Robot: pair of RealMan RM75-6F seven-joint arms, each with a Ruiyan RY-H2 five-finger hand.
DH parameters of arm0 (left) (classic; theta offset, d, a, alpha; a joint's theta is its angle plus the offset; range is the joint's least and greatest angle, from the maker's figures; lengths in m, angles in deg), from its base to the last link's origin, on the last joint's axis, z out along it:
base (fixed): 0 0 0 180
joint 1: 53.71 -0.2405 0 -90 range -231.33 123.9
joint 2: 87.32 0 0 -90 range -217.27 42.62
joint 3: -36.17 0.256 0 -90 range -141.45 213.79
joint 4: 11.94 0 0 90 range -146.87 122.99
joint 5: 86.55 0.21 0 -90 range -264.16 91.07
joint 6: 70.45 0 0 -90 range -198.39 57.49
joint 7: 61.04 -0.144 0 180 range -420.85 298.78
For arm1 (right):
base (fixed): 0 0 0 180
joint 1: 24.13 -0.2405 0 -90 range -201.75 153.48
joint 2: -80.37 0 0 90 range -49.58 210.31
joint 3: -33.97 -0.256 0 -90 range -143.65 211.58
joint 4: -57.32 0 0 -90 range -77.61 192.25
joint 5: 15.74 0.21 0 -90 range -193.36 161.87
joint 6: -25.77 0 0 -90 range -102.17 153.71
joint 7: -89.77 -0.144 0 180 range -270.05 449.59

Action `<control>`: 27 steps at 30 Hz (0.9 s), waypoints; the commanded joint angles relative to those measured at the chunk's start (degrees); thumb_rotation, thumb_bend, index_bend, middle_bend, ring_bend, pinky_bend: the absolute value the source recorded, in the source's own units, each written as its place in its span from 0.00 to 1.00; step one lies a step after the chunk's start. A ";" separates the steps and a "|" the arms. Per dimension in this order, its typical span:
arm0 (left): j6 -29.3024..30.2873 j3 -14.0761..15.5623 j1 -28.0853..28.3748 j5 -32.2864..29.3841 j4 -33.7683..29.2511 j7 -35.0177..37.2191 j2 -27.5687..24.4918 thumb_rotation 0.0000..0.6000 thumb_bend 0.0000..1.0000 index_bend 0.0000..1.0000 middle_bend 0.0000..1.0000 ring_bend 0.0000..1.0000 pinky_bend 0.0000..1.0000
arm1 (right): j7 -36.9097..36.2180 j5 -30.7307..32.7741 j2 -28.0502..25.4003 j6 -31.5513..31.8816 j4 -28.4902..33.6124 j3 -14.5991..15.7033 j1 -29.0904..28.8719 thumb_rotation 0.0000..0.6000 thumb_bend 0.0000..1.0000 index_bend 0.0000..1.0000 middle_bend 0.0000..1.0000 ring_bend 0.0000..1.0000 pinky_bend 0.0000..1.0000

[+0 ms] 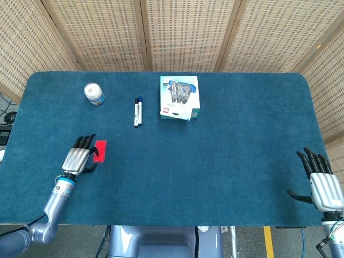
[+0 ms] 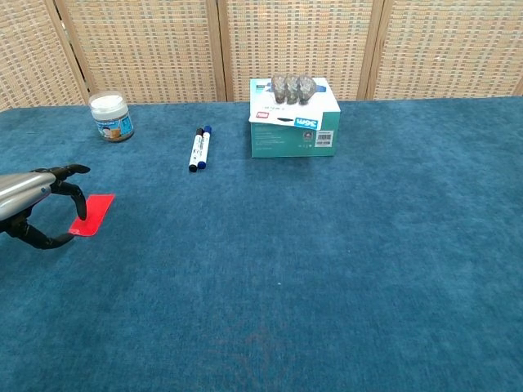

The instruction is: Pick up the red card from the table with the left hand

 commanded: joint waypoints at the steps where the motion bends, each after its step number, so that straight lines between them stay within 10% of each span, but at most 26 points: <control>1: -0.02 0.01 -0.04 -0.07 0.32 -0.30 0.41 1.00 0.36 0.48 0.00 0.00 0.00 | -0.06 -0.02 -0.04 -0.02 0.00 0.01 -0.02 1.00 0.00 0.00 0.00 0.00 0.00; 27: -3.57 -0.91 1.09 -3.02 -0.36 -4.76 0.42 1.00 0.41 0.49 0.00 0.00 0.00 | -0.42 0.00 -0.25 -0.11 0.11 0.06 -0.05 1.00 0.00 0.00 0.00 0.00 0.00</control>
